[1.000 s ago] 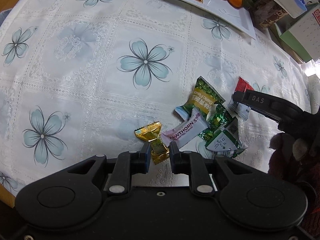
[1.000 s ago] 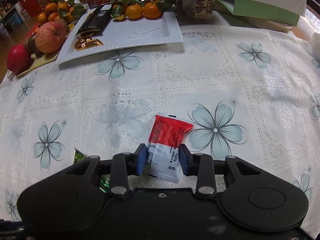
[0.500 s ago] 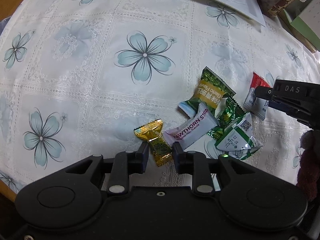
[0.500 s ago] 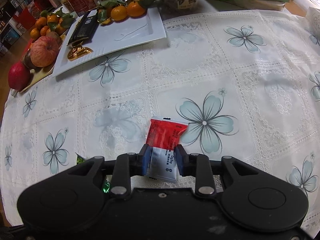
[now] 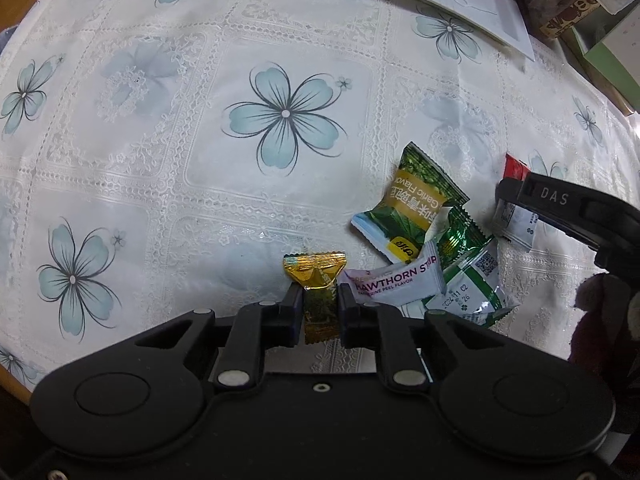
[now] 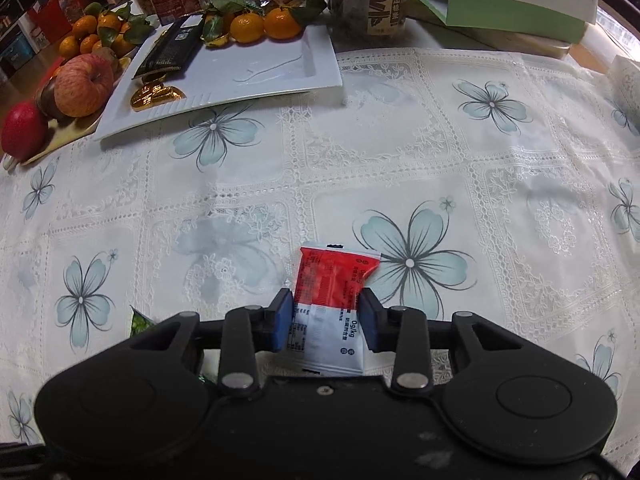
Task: Organize snacks
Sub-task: 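Carry the gold candy and red-white packet over the gold tray with both tools, then release the gold candy with the left tool while the right tool releases the red-white packet, then move both open tools back toward the remaining snack pile, then grasp the Hawthorn strip packet with the left tool while the right tool grasps the green-white packet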
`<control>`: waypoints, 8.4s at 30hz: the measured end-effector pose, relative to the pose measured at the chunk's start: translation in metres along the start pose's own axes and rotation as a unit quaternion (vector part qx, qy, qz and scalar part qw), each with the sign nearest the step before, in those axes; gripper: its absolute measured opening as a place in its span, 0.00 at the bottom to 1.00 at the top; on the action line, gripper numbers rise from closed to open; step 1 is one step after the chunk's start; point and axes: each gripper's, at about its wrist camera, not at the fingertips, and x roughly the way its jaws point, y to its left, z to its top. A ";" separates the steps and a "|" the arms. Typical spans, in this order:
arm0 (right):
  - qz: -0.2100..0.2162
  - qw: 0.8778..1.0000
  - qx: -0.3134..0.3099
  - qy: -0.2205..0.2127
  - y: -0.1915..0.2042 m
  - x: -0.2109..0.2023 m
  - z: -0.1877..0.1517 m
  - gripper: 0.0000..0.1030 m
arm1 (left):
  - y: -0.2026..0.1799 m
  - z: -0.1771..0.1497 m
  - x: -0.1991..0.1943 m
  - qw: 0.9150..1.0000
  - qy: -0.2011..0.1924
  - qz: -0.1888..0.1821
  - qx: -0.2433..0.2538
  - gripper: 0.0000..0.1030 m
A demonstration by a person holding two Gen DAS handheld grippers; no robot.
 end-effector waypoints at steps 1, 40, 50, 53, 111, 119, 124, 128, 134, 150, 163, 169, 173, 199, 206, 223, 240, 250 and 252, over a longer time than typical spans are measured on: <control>0.002 1.000 -0.002 0.002 -0.001 -0.001 0.000 0.35 | 0.001 0.000 -0.002 1.000 0.000 -0.005 -0.002 0.22; 0.208 0.973 0.083 0.050 -0.070 -0.160 -0.225 0.35 | 0.022 -0.177 -0.079 0.998 -0.053 -0.004 0.032 0.23; 0.177 0.978 0.084 0.065 -0.064 -0.161 -0.258 0.32 | 0.020 -0.188 -0.051 0.999 -0.010 0.020 0.043 0.24; 0.178 0.979 0.082 0.061 -0.063 -0.163 -0.260 0.32 | 0.018 -0.191 -0.052 0.998 -0.010 0.025 0.050 0.25; 0.114 0.992 0.036 -0.050 -0.052 -0.138 -0.113 0.42 | 0.045 -0.081 -0.067 0.972 -0.173 0.161 -0.015 0.32; 0.112 0.991 0.044 -0.055 -0.058 -0.101 -0.079 0.42 | 0.048 -0.078 -0.034 0.963 -0.180 0.201 -0.001 0.32; 0.122 0.992 0.024 -0.028 -0.051 -0.087 -0.066 0.42 | 0.039 -0.076 -0.017 0.965 -0.172 0.197 0.017 0.32; 0.133 0.991 -0.006 -0.018 -0.042 -0.082 -0.062 0.42 | 0.033 -0.078 -0.010 0.956 -0.184 0.224 0.035 0.35; 0.156 0.987 -0.023 -0.006 -0.034 -0.077 -0.060 0.48 | 0.022 -0.079 -0.008 0.951 -0.203 0.221 0.071 0.35; 0.141 0.986 -0.086 0.015 -0.002 -0.064 -0.067 0.51 | 0.017 -0.072 -0.014 0.953 -0.226 0.200 0.039 0.36; 0.139 0.988 -0.067 0.019 -0.009 -0.059 -0.061 0.51 | -0.006 -0.067 0.005 0.917 -0.244 0.297 0.111 0.36; 0.154 0.987 -0.045 0.016 -0.020 -0.067 -0.055 0.51 | 0.012 -0.062 0.001 0.932 -0.224 0.276 0.076 0.36; 0.159 0.986 -0.042 0.020 -0.022 -0.067 -0.054 0.53 | 0.015 -0.062 -0.002 0.936 -0.217 0.266 0.074 0.36; 0.126 0.988 0.032 0.082 -0.052 -0.039 -0.042 0.58 | -0.048 -0.056 -0.011 0.953 -0.118 0.047 0.275 0.36; 0.121 0.986 0.076 0.087 -0.068 -0.038 -0.036 0.58 | -0.066 -0.059 0.004 0.940 -0.117 0.064 0.313 0.37; 0.257 0.960 0.044 0.101 -0.033 -0.070 -0.035 0.58 | -0.043 -0.051 -0.009 0.963 -0.097 0.029 0.250 0.38; 0.139 0.976 -0.115 0.119 -0.014 -0.048 -0.075 0.58 | -0.022 -0.016 -0.020 0.985 -0.076 -0.041 0.147 0.37; 0.134 0.971 -0.176 0.094 0.004 -0.056 -0.092 0.39 | -0.053 -0.022 -0.022 0.975 -0.114 -0.015 0.189 0.37; 0.135 0.970 -0.178 0.093 0.003 -0.057 -0.092 0.38 | -0.059 -0.023 -0.019 0.971 -0.127 0.012 0.201 0.37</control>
